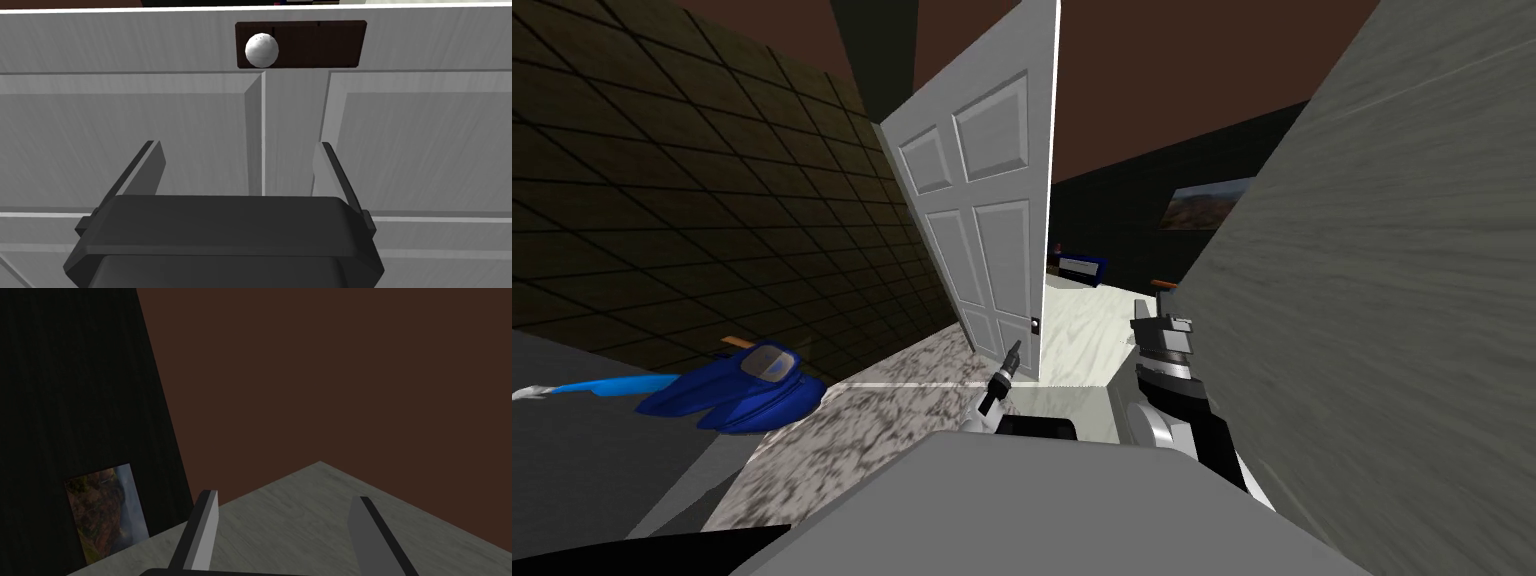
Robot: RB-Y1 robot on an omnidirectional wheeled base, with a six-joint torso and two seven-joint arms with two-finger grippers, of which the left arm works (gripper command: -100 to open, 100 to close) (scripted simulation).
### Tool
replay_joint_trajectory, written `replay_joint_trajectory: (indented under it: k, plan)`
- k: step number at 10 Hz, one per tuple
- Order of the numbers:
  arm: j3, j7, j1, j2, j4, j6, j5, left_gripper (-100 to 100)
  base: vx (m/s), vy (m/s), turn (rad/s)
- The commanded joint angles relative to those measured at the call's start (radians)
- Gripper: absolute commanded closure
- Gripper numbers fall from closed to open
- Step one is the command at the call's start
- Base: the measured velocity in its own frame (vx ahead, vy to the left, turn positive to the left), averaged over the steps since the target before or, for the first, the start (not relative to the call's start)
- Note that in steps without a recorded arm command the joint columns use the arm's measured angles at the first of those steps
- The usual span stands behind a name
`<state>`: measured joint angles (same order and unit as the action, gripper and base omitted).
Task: Push the door open
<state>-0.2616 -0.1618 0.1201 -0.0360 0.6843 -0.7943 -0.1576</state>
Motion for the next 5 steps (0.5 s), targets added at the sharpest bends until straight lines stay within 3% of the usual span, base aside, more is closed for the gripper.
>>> replay_joint_trajectory:
  k: [1, 5]
  plan:
    - [0.001, 0.002, -0.004, -0.007, 0.01, 0.003, 0.0, -100, 0.161, -0.047, -0.014]
    - [0.01, 0.011, -0.003, -0.011, 0.003, -0.005, 0.004, -100, 0.198, -0.087, -0.022]
